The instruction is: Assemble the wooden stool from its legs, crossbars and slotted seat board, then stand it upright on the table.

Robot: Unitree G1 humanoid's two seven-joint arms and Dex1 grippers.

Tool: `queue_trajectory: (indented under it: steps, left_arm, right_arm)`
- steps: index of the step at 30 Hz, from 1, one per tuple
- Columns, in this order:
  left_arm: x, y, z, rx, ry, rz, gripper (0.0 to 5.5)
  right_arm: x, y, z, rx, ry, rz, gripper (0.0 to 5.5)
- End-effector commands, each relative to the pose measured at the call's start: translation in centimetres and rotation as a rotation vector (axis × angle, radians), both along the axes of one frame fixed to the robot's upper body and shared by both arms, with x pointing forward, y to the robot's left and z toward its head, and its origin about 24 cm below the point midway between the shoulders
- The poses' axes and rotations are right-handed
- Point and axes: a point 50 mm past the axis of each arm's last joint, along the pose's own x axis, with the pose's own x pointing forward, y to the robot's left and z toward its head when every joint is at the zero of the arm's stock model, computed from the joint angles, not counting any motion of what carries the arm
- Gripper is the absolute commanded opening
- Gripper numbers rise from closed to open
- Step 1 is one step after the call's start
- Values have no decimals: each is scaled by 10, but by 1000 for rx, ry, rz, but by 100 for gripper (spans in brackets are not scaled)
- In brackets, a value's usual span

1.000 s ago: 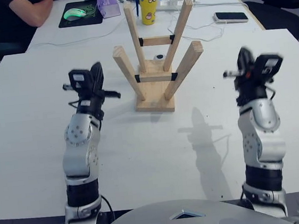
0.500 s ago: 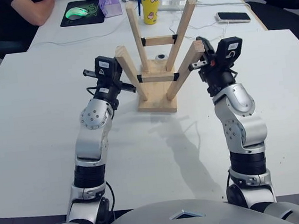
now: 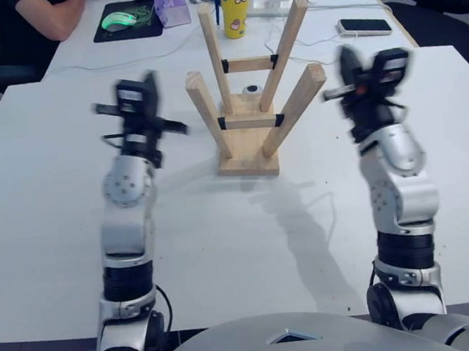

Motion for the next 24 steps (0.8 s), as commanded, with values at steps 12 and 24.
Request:
queue_trajectory:
  steps: [12, 24]
  left_arm:
    - [-35, 60, -79, 131, 403, 51, 0]
    - [-26, 27, -108, 588, 601, -621, 0]
  right_arm:
    - [23, -21, -64, -174, 237, 110, 2]
    - [41, -9, -70, -366, 238, 522, 2]
